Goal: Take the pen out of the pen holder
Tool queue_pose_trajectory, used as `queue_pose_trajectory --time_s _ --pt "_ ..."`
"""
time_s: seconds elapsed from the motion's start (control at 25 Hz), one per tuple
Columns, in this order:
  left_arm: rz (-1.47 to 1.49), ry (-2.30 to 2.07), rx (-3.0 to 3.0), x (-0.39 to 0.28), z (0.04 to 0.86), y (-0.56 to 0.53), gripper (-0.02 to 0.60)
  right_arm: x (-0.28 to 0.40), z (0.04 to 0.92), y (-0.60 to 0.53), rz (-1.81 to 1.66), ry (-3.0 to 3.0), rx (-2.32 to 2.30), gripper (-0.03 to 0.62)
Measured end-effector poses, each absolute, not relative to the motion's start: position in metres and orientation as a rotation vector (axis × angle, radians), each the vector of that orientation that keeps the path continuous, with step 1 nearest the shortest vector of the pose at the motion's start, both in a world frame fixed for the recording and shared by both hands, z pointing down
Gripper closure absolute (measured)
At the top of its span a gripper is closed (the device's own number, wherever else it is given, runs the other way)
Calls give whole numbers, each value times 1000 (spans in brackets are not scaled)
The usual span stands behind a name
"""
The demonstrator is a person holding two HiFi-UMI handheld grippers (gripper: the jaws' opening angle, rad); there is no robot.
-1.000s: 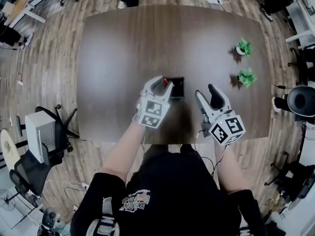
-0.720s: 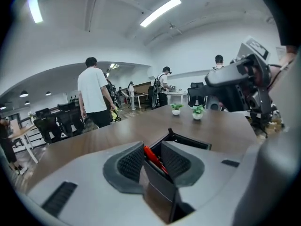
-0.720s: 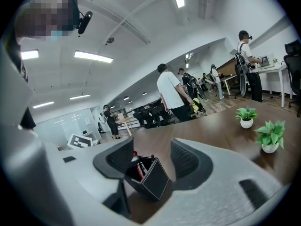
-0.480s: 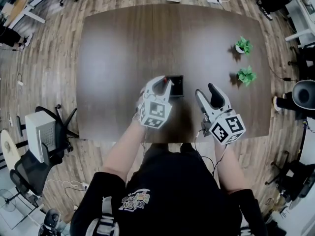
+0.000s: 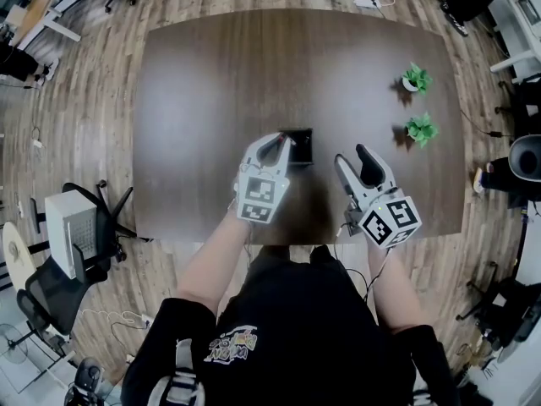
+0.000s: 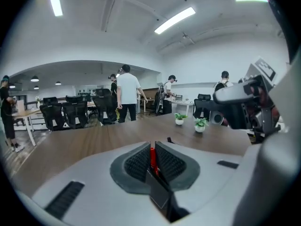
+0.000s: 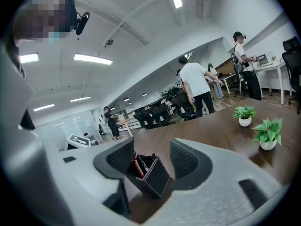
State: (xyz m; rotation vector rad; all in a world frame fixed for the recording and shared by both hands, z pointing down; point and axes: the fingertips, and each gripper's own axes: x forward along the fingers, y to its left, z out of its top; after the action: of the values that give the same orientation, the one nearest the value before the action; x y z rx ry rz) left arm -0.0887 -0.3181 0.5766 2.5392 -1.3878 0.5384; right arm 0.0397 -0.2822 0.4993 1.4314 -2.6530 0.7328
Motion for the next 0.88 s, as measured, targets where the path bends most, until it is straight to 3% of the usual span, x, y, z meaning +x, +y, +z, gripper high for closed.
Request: queue_pose_trajectory --time_s 0.56,0.88 --pt "319 -1499 2499 -99 512 -303 555 42 477 -267 688 -2741 1355 356" --pt "200 -1610 2497 -97 452 -276 555 50 446 -248 584 -2828 1257 520"
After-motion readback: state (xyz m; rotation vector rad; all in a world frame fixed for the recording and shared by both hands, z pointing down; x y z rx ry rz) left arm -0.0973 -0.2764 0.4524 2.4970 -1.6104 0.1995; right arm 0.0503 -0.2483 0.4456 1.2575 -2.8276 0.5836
